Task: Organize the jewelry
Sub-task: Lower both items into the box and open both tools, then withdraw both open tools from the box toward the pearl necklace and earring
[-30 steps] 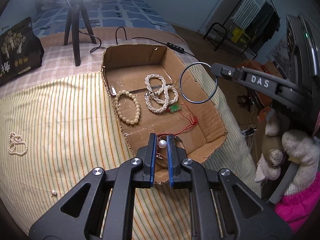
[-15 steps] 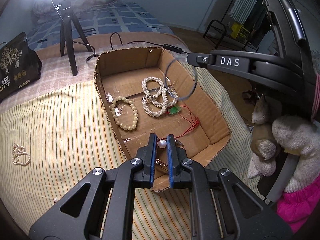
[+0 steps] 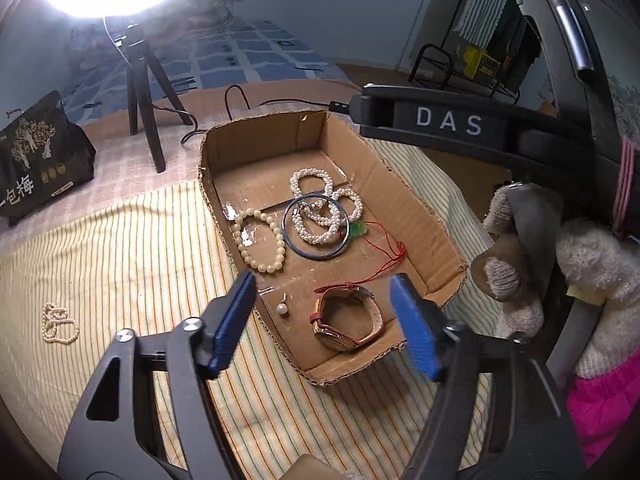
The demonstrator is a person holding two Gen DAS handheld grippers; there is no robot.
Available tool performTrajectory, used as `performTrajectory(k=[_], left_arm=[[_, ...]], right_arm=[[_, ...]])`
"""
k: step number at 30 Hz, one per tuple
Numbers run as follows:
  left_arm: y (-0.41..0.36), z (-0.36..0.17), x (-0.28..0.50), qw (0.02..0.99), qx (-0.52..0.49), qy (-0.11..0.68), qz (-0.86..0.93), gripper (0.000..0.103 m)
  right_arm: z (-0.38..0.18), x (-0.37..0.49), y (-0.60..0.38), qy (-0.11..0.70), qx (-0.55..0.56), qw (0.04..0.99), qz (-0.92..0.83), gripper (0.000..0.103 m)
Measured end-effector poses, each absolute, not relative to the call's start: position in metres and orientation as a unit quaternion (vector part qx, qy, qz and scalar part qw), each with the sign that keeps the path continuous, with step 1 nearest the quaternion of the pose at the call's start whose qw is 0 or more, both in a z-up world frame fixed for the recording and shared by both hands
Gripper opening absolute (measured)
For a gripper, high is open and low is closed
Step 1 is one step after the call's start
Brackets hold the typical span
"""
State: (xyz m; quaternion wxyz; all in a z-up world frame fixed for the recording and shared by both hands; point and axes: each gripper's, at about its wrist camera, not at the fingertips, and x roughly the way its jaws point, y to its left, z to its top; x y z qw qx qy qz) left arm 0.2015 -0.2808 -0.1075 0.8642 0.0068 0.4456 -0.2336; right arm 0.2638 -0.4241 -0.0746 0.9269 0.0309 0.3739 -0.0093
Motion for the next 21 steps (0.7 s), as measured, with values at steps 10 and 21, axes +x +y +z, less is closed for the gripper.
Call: performTrajectory(k=[10, 21], left_arm=[[-0.273, -0.104, 0.197, 0.867, 0.003, 0.443, -0.229, 0.076], [-0.250, -0.089, 0.184, 0.876, 0.001, 0.427, -0.225, 0.076]], right_arm=[[-0.070, 0.261, -0.416, 0.375, 0.016, 0.927, -0.008, 0.101], [-0.049, 0.244, -0.415, 0.364, 0.026, 0.931, -0.021, 0.101]])
